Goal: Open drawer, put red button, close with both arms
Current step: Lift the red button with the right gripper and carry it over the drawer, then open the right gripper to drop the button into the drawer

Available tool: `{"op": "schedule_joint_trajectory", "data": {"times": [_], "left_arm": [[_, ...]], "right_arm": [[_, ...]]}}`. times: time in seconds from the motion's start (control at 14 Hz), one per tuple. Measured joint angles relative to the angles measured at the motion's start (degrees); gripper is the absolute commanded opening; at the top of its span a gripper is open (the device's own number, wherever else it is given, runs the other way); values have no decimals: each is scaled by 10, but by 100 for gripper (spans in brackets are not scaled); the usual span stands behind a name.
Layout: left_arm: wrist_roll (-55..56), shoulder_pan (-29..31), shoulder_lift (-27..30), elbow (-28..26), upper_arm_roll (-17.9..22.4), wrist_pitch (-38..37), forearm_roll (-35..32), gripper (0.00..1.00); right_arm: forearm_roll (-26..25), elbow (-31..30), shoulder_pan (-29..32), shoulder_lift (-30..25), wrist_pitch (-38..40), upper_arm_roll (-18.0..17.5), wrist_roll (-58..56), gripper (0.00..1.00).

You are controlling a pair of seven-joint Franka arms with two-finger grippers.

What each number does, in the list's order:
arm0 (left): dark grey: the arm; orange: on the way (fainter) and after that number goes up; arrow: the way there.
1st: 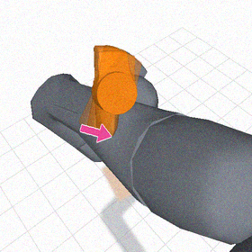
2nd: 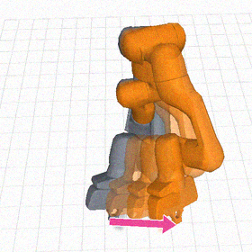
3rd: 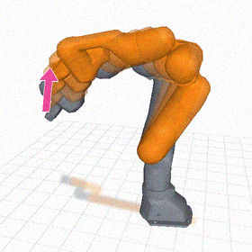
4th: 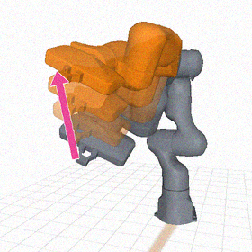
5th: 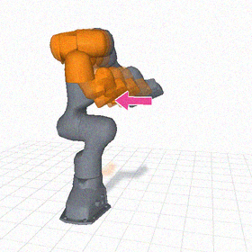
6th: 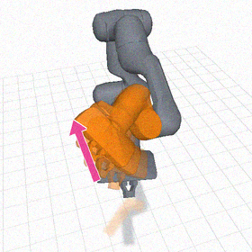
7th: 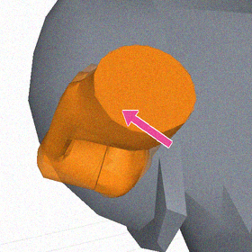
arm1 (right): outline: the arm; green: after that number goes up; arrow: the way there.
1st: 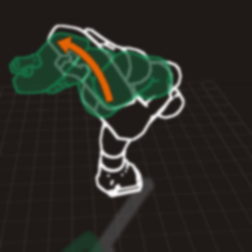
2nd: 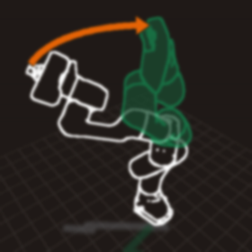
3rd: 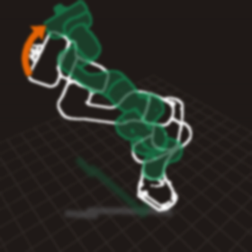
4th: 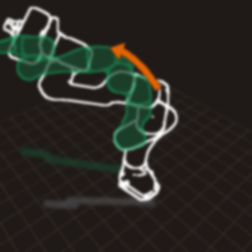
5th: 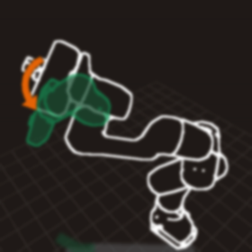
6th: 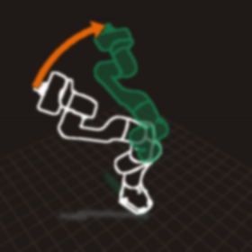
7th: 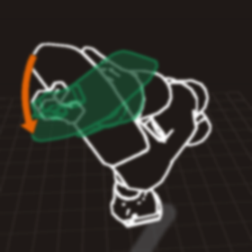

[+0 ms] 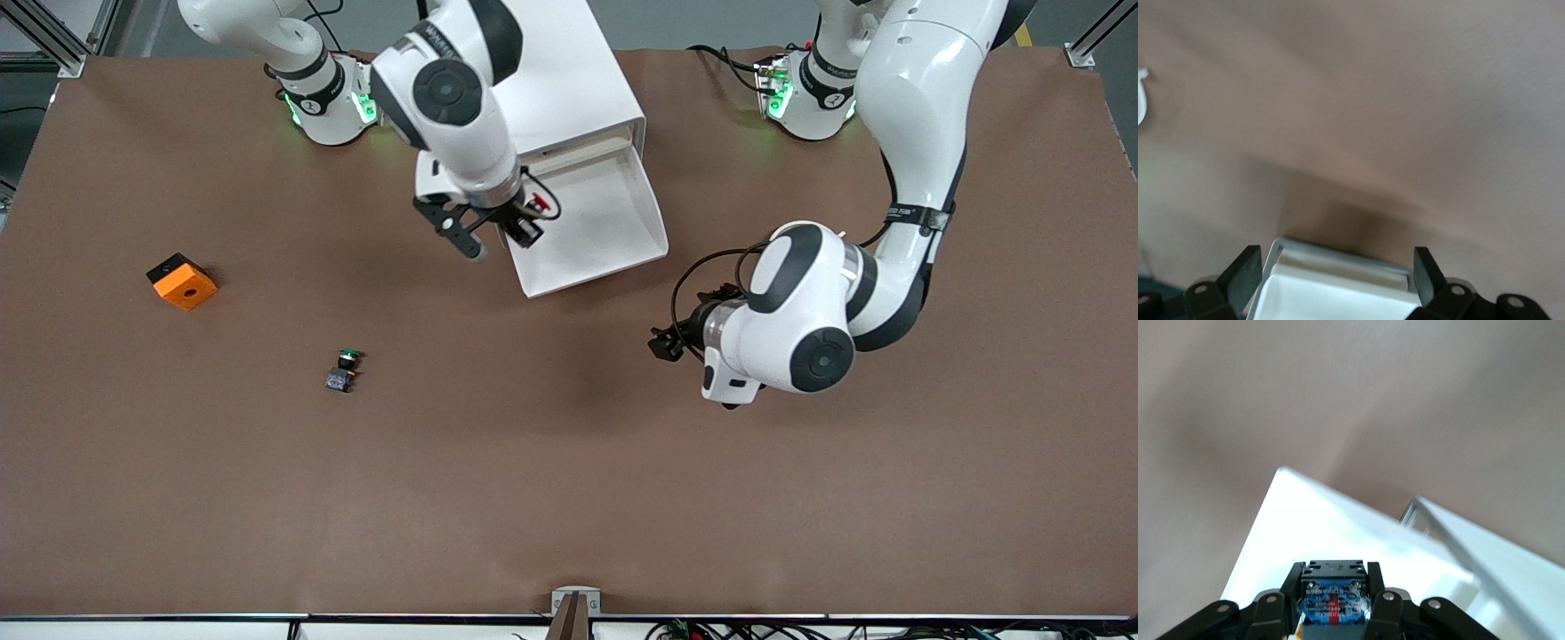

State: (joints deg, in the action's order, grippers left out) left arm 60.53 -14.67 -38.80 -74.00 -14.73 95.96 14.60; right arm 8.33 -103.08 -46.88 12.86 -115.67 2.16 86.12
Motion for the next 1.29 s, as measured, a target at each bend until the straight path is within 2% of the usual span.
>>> {"op": "schedule_joint_trajectory", "data": {"times": [0.21, 0.5, 0.79, 0.86, 0.93, 1.0, 1.07, 1.29], "left_arm": [[0, -8, 0, -13, -18, 56, -41, 100], [-5, -16, -1, -26, -37, 124, -116, 100], [-5, -30, -1, -26, -40, 141, -153, 100], [-5, -30, -1, -26, -40, 141, -153, 100], [-5, -30, -1, -26, -40, 141, -153, 100], [-5, -30, -1, -26, -40, 142, -155, 100], [-5, -31, -1, -26, -40, 143, -161, 100], [-5, -38, -1, -26, -41, 150, -190, 100]], "right_arm": [[-2, 0, -37, 9, -33, 0, 31, 0], [-21, 0, -53, 39, -73, 1, 33, 0], [-50, 6, -57, 65, -82, 2, 37, 0], [-53, 8, -59, 71, -86, 2, 38, 6], [-54, 10, -61, 75, -92, 2, 39, 40], [-54, 11, -62, 79, -98, 2, 41, 61], [-54, 13, -63, 81, -103, 2, 47, 100], [-54, 16, -64, 83, -107, 2, 54, 100]]}}
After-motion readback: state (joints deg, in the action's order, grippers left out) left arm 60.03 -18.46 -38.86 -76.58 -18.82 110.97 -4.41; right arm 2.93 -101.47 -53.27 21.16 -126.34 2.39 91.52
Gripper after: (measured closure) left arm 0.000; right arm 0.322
